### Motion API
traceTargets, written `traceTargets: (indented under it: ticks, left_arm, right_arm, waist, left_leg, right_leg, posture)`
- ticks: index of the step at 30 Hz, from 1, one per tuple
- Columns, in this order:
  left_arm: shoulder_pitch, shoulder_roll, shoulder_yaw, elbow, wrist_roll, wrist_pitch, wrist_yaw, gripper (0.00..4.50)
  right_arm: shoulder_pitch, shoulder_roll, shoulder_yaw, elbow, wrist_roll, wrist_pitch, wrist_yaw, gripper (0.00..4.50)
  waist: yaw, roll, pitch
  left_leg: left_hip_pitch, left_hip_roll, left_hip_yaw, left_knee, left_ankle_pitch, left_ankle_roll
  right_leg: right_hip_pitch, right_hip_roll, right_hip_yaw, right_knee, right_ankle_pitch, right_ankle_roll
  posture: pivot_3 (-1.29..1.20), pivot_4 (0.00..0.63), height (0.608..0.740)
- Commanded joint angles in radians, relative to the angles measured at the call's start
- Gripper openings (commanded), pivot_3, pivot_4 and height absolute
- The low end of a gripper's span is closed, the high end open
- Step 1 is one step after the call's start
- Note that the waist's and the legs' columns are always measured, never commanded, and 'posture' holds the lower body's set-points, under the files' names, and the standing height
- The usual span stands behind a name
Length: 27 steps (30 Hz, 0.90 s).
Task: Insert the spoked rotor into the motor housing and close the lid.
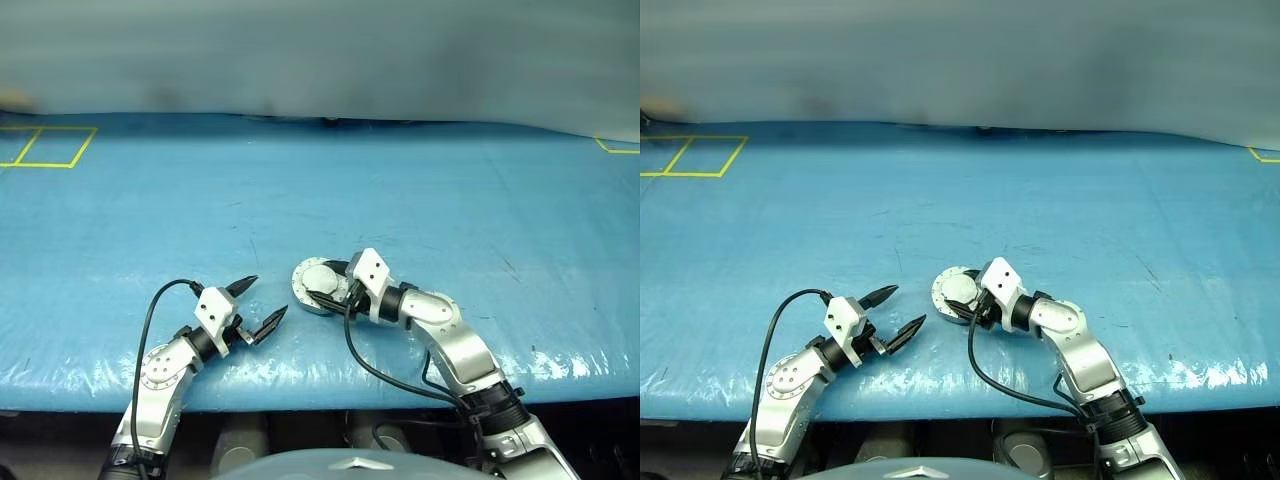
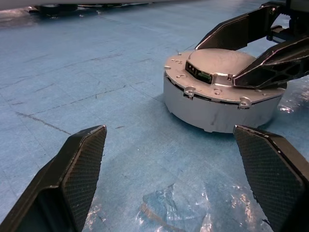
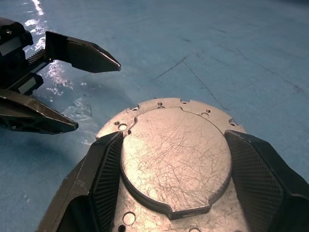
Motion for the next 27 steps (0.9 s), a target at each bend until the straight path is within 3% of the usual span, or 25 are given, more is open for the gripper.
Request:
traceTargets:
  ticks: [1, 9, 11, 15, 25, 27]
  left_arm:
    - [0.003, -0.004, 0.004, -0.006, -0.004, -0.017, 0.004, 4.5]
    - [-0.016, -0.023, 0.014, -0.021, -0.005, 0.019, 0.057, 4.5]
    - [-0.043, -0.042, 0.028, -0.03, -0.069, 0.05, 0.043, 4.5]
    - [-0.093, -0.05, 0.011, -0.037, -0.078, 0.041, 0.013, 3.58]
    - [-0.16, -0.025, -0.072, 0.038, -0.014, 0.054, -0.059, 0.25]
    - [-0.168, -0.024, -0.084, 0.044, 0.003, 0.055, -0.059, 0.02]
  right_arm:
    - [0.002, -0.018, 0.011, 0.023, -0.047, 0.028, -0.025, 3.0]
    - [-0.004, -0.025, 0.009, 0.029, -0.042, 0.035, -0.022, 3.0]
    - [-0.004, -0.025, 0.009, 0.026, -0.04, 0.038, -0.021, 3.0]
    - [-0.002, -0.025, 0.012, 0.024, -0.041, 0.041, -0.02, 3.0]
    - [0.011, -0.025, 0.006, 0.016, -0.042, 0.039, -0.036, 3.0]
    - [0.012, -0.024, 0.005, 0.015, -0.042, 0.039, -0.039, 3.0]
  waist:
    - [0.0, 0.0, 0.0]
    - [0.001, 0.0, 0.0]
    - [0.001, -0.001, 0.0]
    - [0.002, -0.001, -0.001]
    - [0.001, -0.001, -0.001]
    - [0.002, -0.001, -0.001]
  left_leg:
    - [0.0, 0.0, 0.0, 0.0, 0.0, 0.0]
    - [0.0, 0.0, 0.0, 0.001, 0.002, -0.003]
    - [0.0, 0.0, 0.0, 0.001, 0.002, -0.003]
    - [0.0, 0.0, 0.0, 0.001, 0.003, -0.004]
    - [0.0, 0.0, 0.0, 0.001, 0.003, -0.005]
    - [0.0, 0.0, -0.001, 0.001, 0.003, -0.005]
  right_leg:
    - [0.0, 0.0, 0.0, 0.0, 0.0, 0.0]
    - [0.0, 0.0, 0.0, 0.0, 0.001, 0.0]
    - [0.001, 0.0, 0.0, 0.0, 0.001, 0.0]
    - [0.001, 0.0, 0.0, 0.0, 0.001, 0.0]
    - [0.001, 0.0, 0.0, 0.0, 0.002, 0.001]
    - [0.001, 0.0, 0.0, 0.0, 0.002, 0.0]
  posture:
    - [0.0, 0.15, 0.74]
    - [0.0, 0.15, 0.74]
    - [0.0, 0.15, 0.74]
    - [0.0, 0.15, 0.74]
    - [0.0, 0.15, 0.74]
    - [0.0, 0.15, 0.74]
